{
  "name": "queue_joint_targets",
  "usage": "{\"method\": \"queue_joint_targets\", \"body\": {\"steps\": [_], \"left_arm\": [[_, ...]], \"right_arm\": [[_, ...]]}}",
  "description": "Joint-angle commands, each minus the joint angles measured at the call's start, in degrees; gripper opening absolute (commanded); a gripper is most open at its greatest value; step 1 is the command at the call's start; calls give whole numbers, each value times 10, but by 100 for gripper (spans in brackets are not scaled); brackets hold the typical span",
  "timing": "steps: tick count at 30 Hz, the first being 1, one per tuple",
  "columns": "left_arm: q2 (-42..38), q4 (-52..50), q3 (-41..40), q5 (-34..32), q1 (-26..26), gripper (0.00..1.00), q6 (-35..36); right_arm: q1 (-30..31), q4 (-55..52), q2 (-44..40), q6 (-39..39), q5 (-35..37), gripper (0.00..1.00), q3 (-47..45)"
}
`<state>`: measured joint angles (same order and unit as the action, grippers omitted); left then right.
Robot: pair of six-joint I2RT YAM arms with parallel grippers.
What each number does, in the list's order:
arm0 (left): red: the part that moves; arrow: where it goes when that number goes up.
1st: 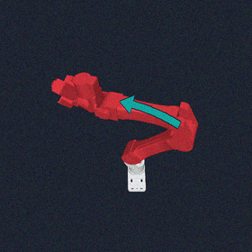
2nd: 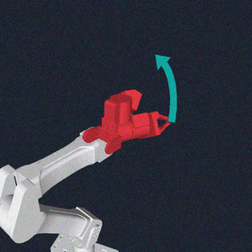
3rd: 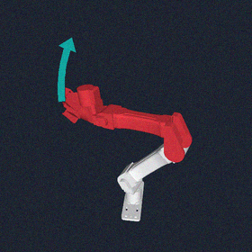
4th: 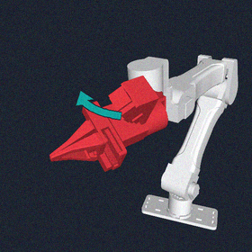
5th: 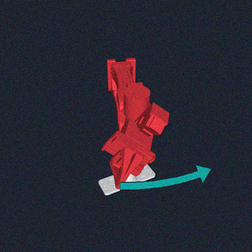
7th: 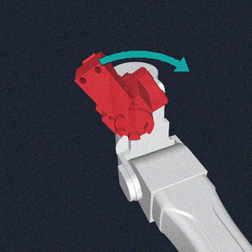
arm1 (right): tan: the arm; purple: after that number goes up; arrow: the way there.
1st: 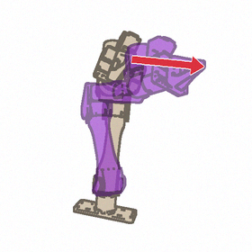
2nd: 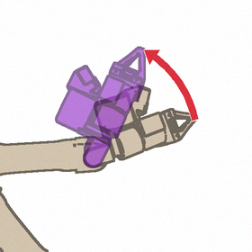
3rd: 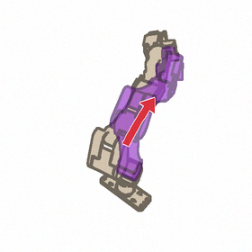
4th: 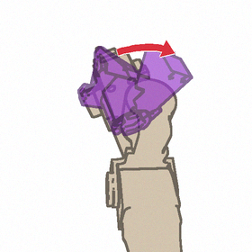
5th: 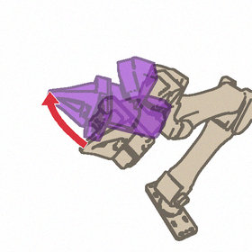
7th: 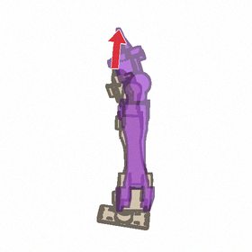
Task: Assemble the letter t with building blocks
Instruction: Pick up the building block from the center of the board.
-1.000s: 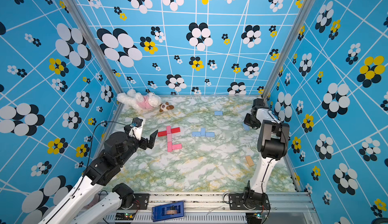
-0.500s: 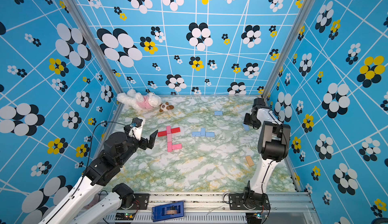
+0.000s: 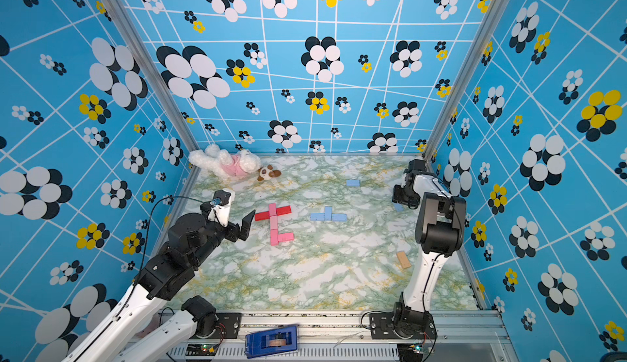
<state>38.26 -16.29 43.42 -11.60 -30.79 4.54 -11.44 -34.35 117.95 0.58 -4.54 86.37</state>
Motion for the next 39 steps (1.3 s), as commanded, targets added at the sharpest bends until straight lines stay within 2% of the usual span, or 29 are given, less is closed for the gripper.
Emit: {"method": "queue_joint_targets", "body": {"steps": [1,11,20,34,39], "left_arm": [[0,3,-5,3,-3,99,2],[0,3,-4,2,-3,99,3],[0,2,-4,3,-3,99,3],[-2,2,-5,2,-3,99,3],[-3,1,-5,3,-3,99,3]], "right_arm": [[-2,-17,7,-8,-12,51,11],[1,-22,18,-8,-14,47,13],[3,-25,21,-6,-10,38,16],[7,-29,25,-6,-7,43,17],[7,-31,27,-5,-6,31,20]]}}
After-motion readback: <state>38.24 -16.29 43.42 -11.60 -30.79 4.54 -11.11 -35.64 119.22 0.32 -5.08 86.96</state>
